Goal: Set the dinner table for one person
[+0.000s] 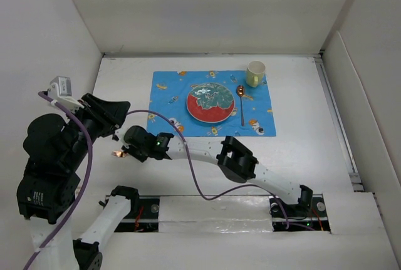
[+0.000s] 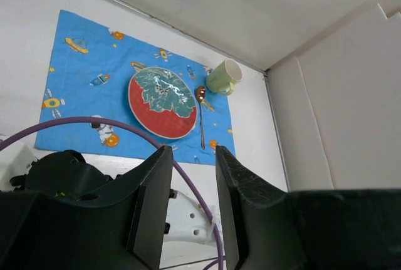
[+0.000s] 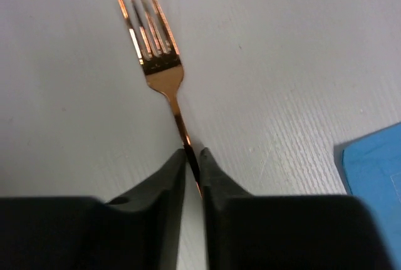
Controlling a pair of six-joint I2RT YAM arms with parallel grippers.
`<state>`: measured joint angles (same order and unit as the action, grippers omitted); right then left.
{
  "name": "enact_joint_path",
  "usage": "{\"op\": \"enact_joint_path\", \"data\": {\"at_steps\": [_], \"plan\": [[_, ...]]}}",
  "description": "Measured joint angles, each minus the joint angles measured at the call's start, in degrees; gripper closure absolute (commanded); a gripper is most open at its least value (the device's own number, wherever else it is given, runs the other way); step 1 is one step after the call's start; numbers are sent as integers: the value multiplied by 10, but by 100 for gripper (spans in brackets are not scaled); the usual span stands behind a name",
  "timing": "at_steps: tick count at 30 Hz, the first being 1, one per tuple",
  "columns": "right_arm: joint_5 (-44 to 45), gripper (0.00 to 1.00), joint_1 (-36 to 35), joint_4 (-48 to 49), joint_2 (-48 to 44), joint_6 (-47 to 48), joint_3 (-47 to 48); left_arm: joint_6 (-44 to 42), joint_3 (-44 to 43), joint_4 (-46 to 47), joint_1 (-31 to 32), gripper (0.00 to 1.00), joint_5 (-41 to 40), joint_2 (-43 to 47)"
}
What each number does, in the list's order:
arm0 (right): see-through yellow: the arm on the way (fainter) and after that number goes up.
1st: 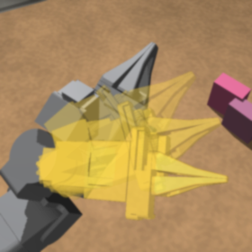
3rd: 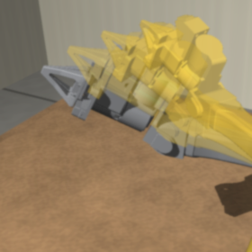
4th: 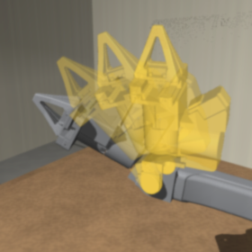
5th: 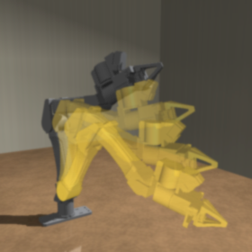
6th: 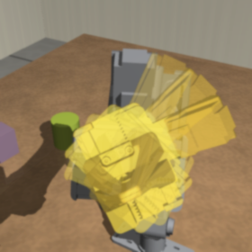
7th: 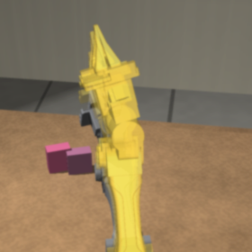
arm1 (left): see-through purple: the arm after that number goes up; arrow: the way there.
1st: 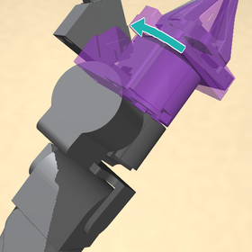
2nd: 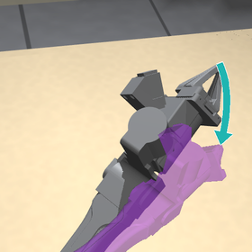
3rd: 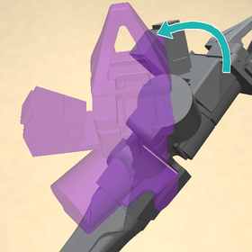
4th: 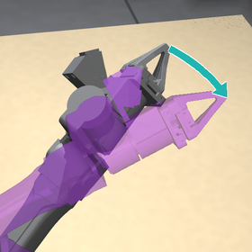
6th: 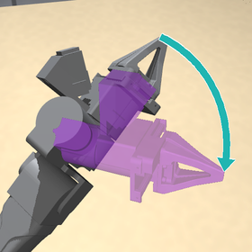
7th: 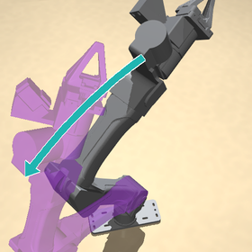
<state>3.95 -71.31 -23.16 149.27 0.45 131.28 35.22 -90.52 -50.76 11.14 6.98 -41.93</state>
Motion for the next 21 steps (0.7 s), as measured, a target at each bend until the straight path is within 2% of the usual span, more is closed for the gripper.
{"op": "enact_joint_path", "data": {"at_steps": [1,2,7,13,17,21], "plan": [[-2,99,0,2,0,-1,0,-3,0,-1,0,70,0,0],[-3,100,-1,4,0,-2,0,-5,1,-2,0,70,0,0],[9,100,-6,40,-12,-42,-33,-15,12,0,0,70,-2,6],[47,100,4,24,-41,-134,-49,-23,25,5,0,70,-14,13],[80,100,45,21,-76,-207,-48,-24,33,19,0,70,-20,16],[120,100,117,20,-103,-280,-35,-19,73,25,0,70,-12,30]]}}
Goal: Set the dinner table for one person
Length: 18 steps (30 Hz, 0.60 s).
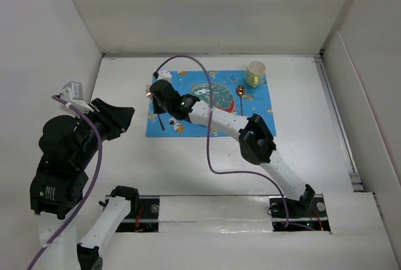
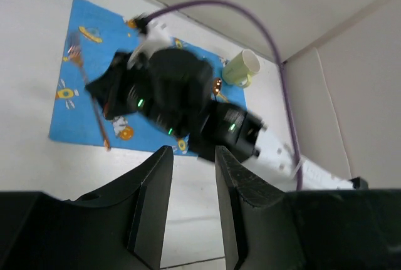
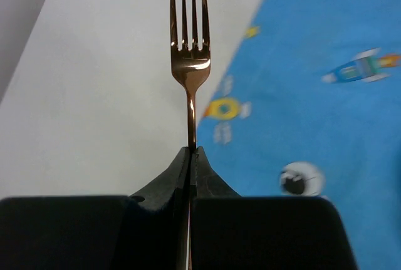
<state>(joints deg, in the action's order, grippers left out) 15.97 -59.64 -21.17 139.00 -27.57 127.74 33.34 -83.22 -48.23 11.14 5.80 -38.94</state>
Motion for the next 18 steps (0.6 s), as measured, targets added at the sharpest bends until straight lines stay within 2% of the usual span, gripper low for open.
{"op": "enact_joint_path", "data": {"at_steps": [7,18], "plan": [[57,100,106,-29,10,-112,12,7,56,0,0,70,28,5],[61,100,118,-70,93,-178,76,8,71,4,0,70,43,5]]}}
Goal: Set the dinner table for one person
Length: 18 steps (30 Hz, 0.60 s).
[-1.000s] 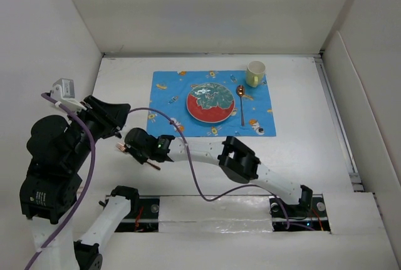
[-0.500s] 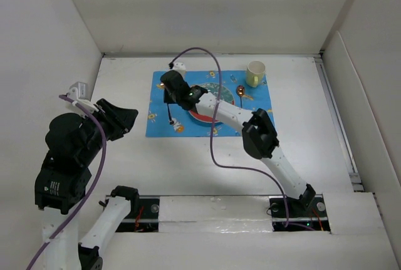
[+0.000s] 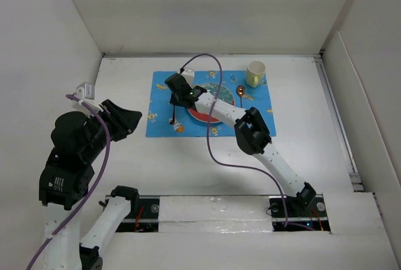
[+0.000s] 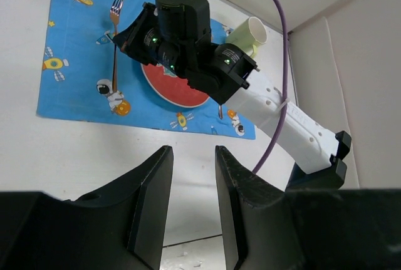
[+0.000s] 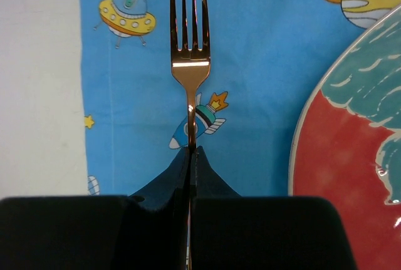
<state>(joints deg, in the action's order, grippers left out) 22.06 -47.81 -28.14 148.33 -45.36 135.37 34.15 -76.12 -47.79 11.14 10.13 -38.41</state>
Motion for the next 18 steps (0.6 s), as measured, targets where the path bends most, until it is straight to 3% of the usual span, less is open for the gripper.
{"op": "enact_joint_path", "data": {"at_steps": [8,9,10,18], "plan": [[-3,98,1,-10,20,-8,1,-1,8,0,0,70,-1,0],[-4,92,1,-10,20,-8,1,-1,8,0,0,70,-1,0],[-5,79,1,-10,20,-9,1,-1,8,0,0,70,-2,0],[-43,47,5,-1,20,-7,1,-5,7,0,1,55,-20,0]]}}
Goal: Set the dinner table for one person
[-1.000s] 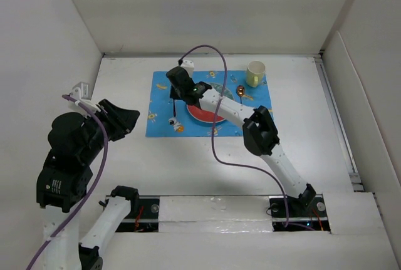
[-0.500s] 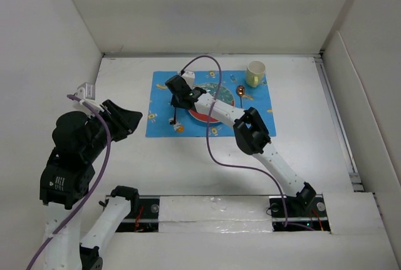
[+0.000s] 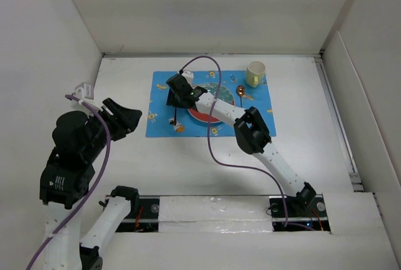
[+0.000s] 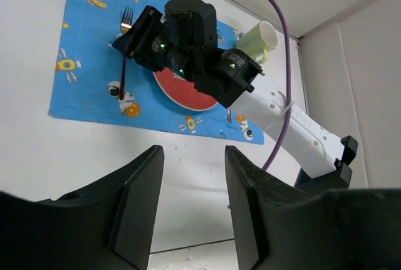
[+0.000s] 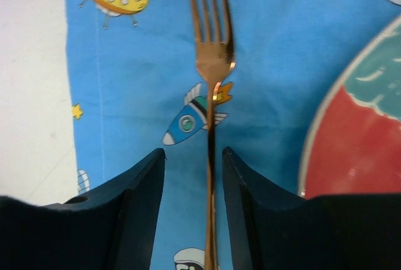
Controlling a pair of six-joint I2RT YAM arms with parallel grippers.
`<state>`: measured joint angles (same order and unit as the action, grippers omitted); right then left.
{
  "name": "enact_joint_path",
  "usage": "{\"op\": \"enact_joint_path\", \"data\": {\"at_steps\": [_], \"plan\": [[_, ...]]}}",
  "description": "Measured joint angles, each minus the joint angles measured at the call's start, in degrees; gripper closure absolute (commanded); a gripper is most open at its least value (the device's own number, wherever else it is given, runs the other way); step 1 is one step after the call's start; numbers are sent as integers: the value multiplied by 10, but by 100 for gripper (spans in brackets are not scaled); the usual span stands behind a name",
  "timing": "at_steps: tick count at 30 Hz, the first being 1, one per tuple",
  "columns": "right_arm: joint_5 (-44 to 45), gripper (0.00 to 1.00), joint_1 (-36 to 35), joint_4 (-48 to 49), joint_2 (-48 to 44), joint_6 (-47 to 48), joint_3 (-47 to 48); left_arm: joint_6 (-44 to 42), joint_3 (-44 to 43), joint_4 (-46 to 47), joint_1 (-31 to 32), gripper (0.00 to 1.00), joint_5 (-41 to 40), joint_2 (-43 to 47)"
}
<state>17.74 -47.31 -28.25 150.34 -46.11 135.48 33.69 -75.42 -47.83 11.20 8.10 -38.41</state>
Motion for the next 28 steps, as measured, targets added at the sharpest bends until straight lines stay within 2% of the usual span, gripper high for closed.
{"op": "enact_joint_path", "data": {"at_steps": [2,5,9,10,11,16,21,22,23,24,28], "plan": [[-24,42,0,9,-7,9,-7,1,-4,0,0,52,-8,-2],[-66,30,2,13,-45,30,-26,1,-17,1,0,40,-21,-10],[-108,21,4,11,-179,72,-79,5,-26,19,0,23,-30,-26],[-112,4,5,9,-236,82,-110,7,-27,27,0,21,-30,-31],[-114,0,7,8,-299,91,-142,9,-28,37,0,20,-30,-37],[-101,0,50,54,-677,138,-338,28,-30,111,0,17,-19,-79],[40,0,115,80,-1014,130,-502,40,-65,172,0,15,-15,-136],[56,0,118,77,-1037,130,-511,41,-72,181,0,16,-16,-146],[104,0,130,73,-1108,127,-546,41,-76,189,0,16,-17,-154],[142,0,139,70,-1141,127,-563,41,-79,194,0,15,-21,-159],[211,0,163,35,-1170,130,-602,41,-75,206,0,13,-23,-162]]}}
